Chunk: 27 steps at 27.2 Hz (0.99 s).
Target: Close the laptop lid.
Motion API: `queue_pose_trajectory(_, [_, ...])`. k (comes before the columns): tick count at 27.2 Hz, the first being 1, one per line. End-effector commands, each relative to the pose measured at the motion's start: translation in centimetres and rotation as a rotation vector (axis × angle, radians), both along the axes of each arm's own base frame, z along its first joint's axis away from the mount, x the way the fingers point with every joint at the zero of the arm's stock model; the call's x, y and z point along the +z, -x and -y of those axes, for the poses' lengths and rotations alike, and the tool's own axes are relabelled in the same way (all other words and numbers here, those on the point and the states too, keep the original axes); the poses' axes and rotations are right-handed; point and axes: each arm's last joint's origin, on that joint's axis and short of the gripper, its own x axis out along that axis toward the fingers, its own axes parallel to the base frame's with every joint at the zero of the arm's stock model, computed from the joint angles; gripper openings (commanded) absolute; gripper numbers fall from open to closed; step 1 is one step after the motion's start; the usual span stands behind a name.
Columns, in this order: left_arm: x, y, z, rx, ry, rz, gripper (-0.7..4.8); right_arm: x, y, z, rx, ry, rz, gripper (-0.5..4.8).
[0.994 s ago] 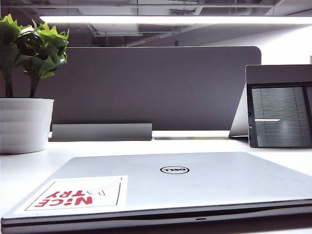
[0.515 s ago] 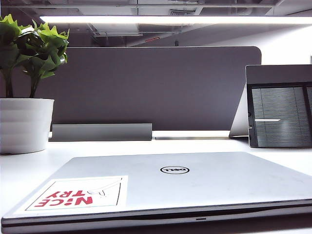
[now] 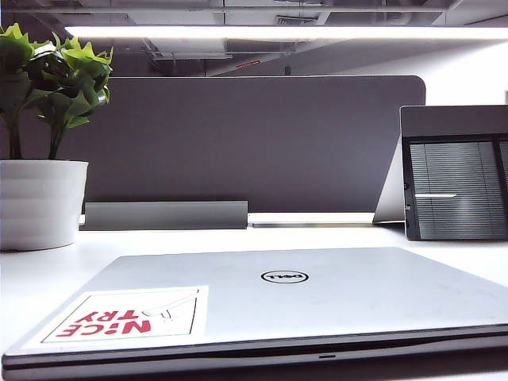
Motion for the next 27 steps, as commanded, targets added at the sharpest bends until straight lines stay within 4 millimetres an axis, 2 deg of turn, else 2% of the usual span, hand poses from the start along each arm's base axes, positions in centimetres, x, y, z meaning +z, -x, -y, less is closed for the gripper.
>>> queue_pose_trajectory(1, [0.08, 0.0, -0.01, 0.002, -0.004, 0.006, -0.05, 0.32, -0.02, -0.02, 0.005, 0.005, 0.038, -0.03])
queue_pose_trajectory(11, [0.08, 0.0, -0.01, 0.002, -0.004, 0.006, -0.05, 0.58, 0.0, -0.3, 0.098, 0.077, 0.065, -0.03])
queue_pose_trajectory(27, [0.08, 0.0, -0.01, 0.002, -0.004, 0.006, -0.05, 0.55, -0.01, -0.19, 0.063, 0.076, 0.061, -0.03])
